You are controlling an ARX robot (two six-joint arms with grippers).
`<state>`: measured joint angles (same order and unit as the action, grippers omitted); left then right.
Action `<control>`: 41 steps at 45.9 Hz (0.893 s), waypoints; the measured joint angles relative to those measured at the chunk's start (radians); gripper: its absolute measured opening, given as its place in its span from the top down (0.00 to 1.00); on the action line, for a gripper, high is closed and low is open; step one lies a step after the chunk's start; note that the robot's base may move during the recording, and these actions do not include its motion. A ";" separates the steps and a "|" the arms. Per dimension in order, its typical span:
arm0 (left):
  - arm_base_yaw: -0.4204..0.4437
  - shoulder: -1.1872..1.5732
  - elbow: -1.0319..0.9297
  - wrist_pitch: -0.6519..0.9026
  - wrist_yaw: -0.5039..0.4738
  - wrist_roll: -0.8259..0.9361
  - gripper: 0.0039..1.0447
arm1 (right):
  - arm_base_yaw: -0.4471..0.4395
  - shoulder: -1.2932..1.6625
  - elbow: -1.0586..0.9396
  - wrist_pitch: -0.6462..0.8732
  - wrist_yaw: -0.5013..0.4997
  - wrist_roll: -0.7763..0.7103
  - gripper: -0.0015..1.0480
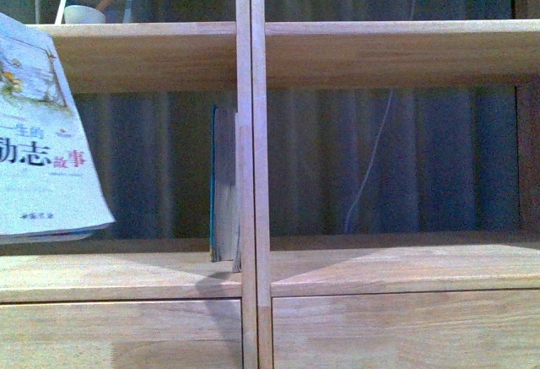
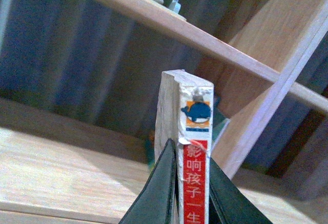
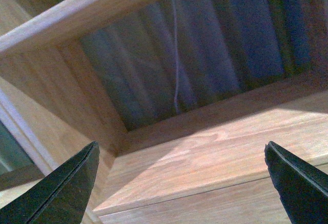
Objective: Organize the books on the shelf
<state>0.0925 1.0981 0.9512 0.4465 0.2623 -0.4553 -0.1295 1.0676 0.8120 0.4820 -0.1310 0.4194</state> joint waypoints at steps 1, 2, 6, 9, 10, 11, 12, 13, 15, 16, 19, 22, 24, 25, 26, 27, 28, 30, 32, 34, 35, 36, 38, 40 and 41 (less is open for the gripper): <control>0.005 -0.001 0.000 0.000 0.000 0.019 0.94 | -0.001 0.000 -0.001 0.000 0.000 -0.005 0.07; 0.014 -0.002 0.000 0.000 0.003 0.063 0.94 | -0.001 0.000 -0.002 0.000 0.000 -0.007 0.07; 0.040 0.000 0.000 0.015 0.007 0.171 0.94 | -0.001 0.000 -0.002 0.000 -0.003 -0.023 0.07; 0.068 0.014 0.000 0.038 0.022 0.299 0.94 | 0.002 -0.012 0.008 -0.095 0.002 -0.100 0.13; 0.077 0.023 0.000 0.052 0.026 0.342 0.94 | 0.003 -0.020 0.008 -0.132 0.005 -0.130 0.15; 0.086 0.035 0.000 0.066 0.027 0.380 0.94 | 0.006 -0.037 -0.007 -0.190 0.009 -0.188 0.19; 0.093 0.046 0.001 0.076 0.032 0.402 0.94 | 0.010 -0.056 -0.035 -0.210 0.013 -0.232 0.24; 0.103 0.066 0.004 0.095 0.042 0.436 0.94 | 0.016 -0.078 -0.077 -0.206 0.019 -0.283 0.30; 0.118 0.115 0.020 0.140 0.058 0.498 0.94 | 0.023 -0.106 -0.135 -0.185 0.028 -0.331 0.37; 0.122 0.134 0.029 0.153 0.061 0.510 0.94 | 0.028 -0.124 -0.174 -0.169 0.033 -0.349 0.42; 0.129 0.209 0.064 0.220 0.095 0.577 0.94 | 0.040 -0.172 -0.273 -0.127 0.044 -0.381 0.56; 0.130 0.281 0.112 0.263 0.125 0.623 0.94 | 0.050 -0.209 -0.339 -0.100 0.053 -0.392 0.67; 0.128 0.326 0.146 0.284 0.140 0.644 0.94 | 0.069 -0.243 -0.394 -0.078 0.079 -0.398 0.77; 0.125 0.352 0.168 0.290 0.152 0.654 0.94 | 0.082 -0.253 -0.410 -0.073 0.108 -0.399 0.81; 0.120 0.377 0.189 0.295 0.163 0.661 0.94 | 0.098 -0.266 -0.430 -0.066 0.121 -0.399 0.85; 0.116 0.394 0.203 0.298 0.169 0.665 0.94 | 0.106 -0.275 -0.445 -0.062 0.122 -0.401 0.88; 0.108 0.418 0.225 0.299 0.176 0.670 0.94 | 0.116 -0.289 -0.467 -0.056 0.122 -0.403 0.93; 0.089 0.460 0.259 0.300 0.181 0.683 0.94 | 0.126 -0.312 -0.500 -0.048 0.120 -0.410 0.97; 0.069 0.501 0.291 0.304 0.182 0.691 0.94 | 0.126 -0.336 -0.532 -0.042 0.124 -0.412 0.97; 0.048 0.544 0.322 0.315 0.179 0.697 0.94 | 0.126 -0.362 -0.564 -0.037 0.126 -0.412 0.97; 0.035 0.571 0.342 0.320 0.175 0.700 0.94 | 0.126 -0.371 -0.575 -0.037 0.127 -0.412 0.97; 0.022 0.596 0.363 0.320 0.172 0.705 0.94 | 0.126 -0.381 -0.587 -0.036 0.127 -0.412 0.97; 0.004 0.629 0.388 0.320 0.177 0.716 0.94 | 0.126 -0.405 -0.611 -0.035 0.127 -0.412 0.97; -0.016 0.671 0.422 0.318 0.184 0.732 0.94 | 0.126 -0.427 -0.630 -0.035 0.127 -0.413 0.97; -0.025 0.696 0.444 0.315 0.184 0.737 0.94 | 0.126 -0.433 -0.637 -0.035 0.127 -0.413 0.97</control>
<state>0.0677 1.7939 1.3956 0.7616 0.4461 0.2813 -0.0036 0.6346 0.1753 0.4469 -0.0036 0.0067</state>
